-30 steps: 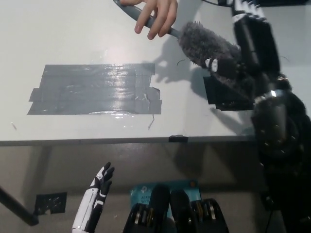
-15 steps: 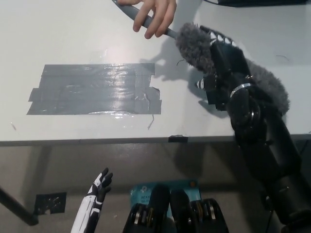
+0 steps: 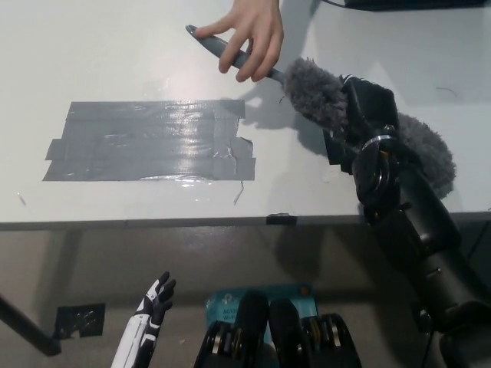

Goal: A person hands a grey duster to the robot and the robot grabs it with its right hand and places it on the black marked spot infron tof it on the desk

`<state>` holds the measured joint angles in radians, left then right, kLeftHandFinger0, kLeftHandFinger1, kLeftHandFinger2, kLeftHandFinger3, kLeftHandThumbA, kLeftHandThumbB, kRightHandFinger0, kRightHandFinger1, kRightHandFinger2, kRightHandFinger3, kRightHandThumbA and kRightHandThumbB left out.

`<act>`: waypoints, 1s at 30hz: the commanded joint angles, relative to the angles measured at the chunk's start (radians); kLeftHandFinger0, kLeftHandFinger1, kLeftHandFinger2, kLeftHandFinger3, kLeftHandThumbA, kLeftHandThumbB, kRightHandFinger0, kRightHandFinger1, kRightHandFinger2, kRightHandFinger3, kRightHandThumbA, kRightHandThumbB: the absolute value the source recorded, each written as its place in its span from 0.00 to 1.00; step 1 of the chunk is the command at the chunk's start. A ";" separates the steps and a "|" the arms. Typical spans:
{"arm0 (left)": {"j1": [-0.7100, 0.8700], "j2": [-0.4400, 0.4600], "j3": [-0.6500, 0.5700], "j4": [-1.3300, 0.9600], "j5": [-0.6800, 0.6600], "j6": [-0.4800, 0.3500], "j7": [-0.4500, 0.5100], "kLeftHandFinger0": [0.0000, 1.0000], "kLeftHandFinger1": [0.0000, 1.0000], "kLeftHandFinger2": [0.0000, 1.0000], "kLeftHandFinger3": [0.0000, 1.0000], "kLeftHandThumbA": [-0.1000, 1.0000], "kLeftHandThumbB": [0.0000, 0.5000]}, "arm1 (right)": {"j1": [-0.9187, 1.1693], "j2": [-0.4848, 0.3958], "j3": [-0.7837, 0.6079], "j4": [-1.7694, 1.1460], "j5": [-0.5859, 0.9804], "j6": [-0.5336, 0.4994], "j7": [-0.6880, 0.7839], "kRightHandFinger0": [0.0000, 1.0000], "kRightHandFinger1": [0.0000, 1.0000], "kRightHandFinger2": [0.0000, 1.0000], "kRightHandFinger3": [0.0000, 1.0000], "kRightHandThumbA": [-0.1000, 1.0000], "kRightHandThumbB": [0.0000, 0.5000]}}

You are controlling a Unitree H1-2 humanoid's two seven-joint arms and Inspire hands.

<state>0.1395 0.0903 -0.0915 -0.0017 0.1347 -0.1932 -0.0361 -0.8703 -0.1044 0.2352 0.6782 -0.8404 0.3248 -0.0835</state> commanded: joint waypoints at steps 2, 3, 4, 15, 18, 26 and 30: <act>-0.007 0.012 0.007 -0.024 -0.005 -0.044 -0.002 1.00 1.00 1.00 1.00 1.00 0.44 | -0.069 -0.029 -0.019 0.002 0.003 -0.187 -0.384 0.00 0.47 0.84 0.93 0.00 0.28; -0.005 0.011 0.007 -0.029 -0.010 -0.036 -0.004 1.00 1.00 1.00 1.00 1.00 0.45 | -0.068 -0.033 -0.019 -0.007 0.005 -0.197 -0.390 0.00 0.46 0.85 0.95 0.00 0.27; -0.006 0.012 0.006 -0.031 -0.006 -0.036 -0.004 1.00 1.00 1.00 1.00 1.00 0.43 | -0.071 -0.037 -0.017 -0.013 0.003 -0.196 -0.389 0.00 0.52 0.90 1.00 0.00 0.24; -0.006 0.018 0.004 -0.026 -0.005 -0.036 -0.006 1.00 1.00 1.00 1.00 1.00 0.40 | -0.123 -0.106 0.022 0.043 0.000 -0.201 -0.353 0.03 0.53 0.98 0.85 0.00 0.37; -0.009 0.020 0.001 -0.023 -0.001 -0.040 -0.006 1.00 1.00 1.00 1.00 1.00 0.38 | -0.142 -0.128 0.044 0.091 -0.005 -0.215 -0.367 0.00 0.49 0.93 0.78 0.00 0.37; -0.011 0.022 -0.001 -0.019 0.006 -0.045 -0.002 1.00 1.00 1.00 1.00 1.00 0.39 | -0.196 -0.160 0.089 0.287 0.028 -0.272 -0.358 0.00 0.46 0.91 0.66 0.00 0.42; -0.015 0.021 -0.003 -0.020 0.009 -0.044 -0.002 1.00 1.00 1.00 1.00 1.00 0.36 | -0.201 -0.164 0.091 0.347 0.076 -0.366 -0.320 0.00 0.42 0.87 0.70 0.00 0.41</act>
<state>0.1346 0.1063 -0.0938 -0.0023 0.1378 -0.1980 -0.0362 -0.9872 -0.2440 0.3237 1.0039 -0.8229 0.0869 -0.3907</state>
